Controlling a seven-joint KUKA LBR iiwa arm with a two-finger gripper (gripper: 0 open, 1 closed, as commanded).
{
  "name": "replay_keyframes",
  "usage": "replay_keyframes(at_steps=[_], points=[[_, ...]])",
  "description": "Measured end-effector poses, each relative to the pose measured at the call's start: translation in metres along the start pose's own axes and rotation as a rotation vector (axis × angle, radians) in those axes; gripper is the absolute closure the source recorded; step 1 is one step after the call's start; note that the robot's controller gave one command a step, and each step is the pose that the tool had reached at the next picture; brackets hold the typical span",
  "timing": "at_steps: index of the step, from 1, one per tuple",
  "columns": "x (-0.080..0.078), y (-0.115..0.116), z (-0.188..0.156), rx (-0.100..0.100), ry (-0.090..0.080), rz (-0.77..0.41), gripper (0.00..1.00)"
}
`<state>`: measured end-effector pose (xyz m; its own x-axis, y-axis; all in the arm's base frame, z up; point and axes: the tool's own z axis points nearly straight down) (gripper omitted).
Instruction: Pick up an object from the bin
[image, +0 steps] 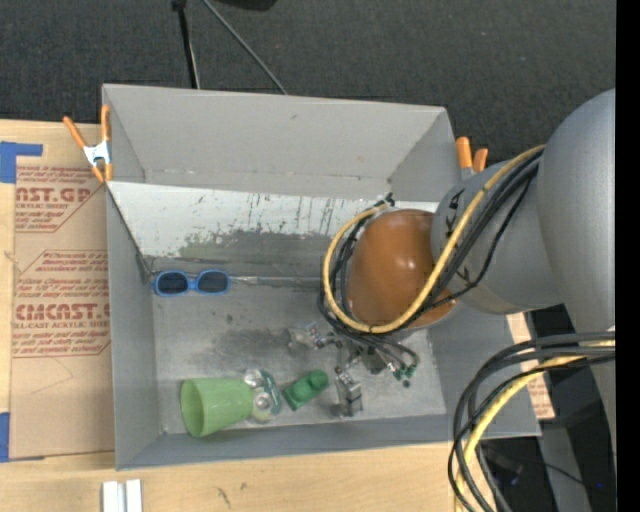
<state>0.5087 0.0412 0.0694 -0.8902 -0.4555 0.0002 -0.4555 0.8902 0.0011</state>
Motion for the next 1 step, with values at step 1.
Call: replay_keyframes(at_steps=[1], points=[[-0.0002,-0.0001,-0.0002,0.000,0.000,0.000,1.00]])
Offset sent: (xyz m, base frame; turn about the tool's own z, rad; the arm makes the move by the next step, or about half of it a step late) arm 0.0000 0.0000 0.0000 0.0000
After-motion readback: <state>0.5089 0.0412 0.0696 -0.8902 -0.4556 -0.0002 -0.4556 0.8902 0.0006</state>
